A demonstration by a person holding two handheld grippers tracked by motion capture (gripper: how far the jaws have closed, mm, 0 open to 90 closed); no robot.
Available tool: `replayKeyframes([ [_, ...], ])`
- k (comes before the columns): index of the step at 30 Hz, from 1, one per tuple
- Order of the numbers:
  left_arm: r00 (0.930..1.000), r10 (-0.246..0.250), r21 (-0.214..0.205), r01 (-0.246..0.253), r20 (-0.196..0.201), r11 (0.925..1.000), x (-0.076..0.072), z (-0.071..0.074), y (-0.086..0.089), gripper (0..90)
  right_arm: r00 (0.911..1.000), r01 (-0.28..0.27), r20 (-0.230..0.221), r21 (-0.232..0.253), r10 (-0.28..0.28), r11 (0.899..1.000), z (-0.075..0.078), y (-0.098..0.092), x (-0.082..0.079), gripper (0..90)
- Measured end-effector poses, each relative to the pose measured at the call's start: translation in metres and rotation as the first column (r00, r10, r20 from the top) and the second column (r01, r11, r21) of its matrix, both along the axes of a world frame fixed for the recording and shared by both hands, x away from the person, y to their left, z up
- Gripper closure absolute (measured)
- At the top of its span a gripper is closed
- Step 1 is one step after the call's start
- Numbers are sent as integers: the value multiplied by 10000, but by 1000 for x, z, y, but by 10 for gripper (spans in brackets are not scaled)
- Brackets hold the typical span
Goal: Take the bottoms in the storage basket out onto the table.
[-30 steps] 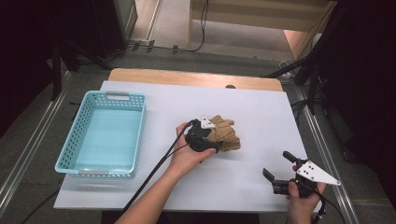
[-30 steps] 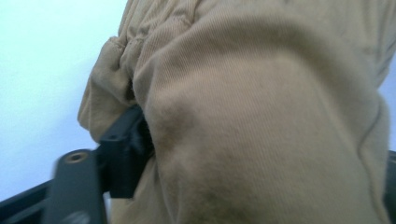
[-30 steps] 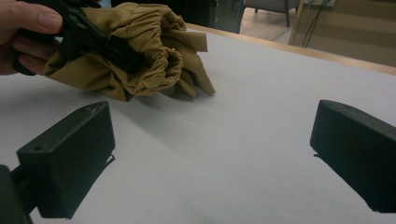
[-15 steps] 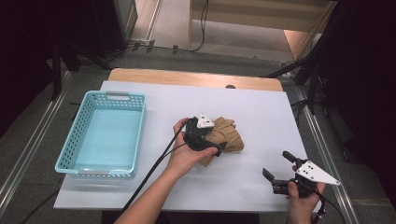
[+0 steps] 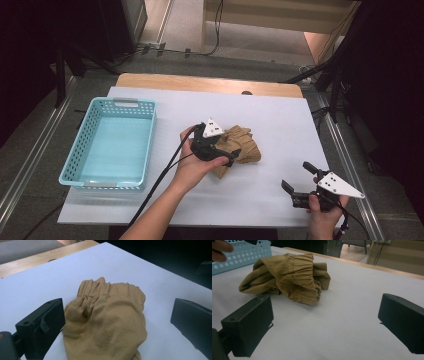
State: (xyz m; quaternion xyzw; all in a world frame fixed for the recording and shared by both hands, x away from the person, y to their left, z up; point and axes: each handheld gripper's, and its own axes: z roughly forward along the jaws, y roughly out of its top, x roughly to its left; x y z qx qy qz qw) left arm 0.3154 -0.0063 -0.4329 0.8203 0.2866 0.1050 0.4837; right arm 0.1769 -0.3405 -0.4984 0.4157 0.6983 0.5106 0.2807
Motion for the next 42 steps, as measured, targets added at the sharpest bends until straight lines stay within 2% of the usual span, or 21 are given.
replayKeyframes([
  [10, 9996, 144, -181, -140, 253, 9997, -4, 9, 12, 0, 10000, 40, 23, -19, -40, 10000, 0, 0, 0, 0],
  [19, 9981, 445, -378, -430, 417, 9984, -8, 15, 30, 0, 10000, 37, 30, -20, -37, 10000, 0, -1, 0, 0],
  [33, 9931, 960, -886, -899, 674, 9920, -17, 26, 58, 0, 10000, 61, 22, -48, -61, 10000, 1, 0, 0, 0],
  [38, 9921, 1088, -950, -1026, 627, 9902, -21, 27, 67, 0, 10000, 67, 27, -30, -67, 10000, 1, -1, 0, 0],
  [42, 9896, 1233, -922, -1163, 741, 9889, -25, 27, 76, 0, 10000, 60, 31, -37, -60, 10000, 1, 0, 0, 0],
])
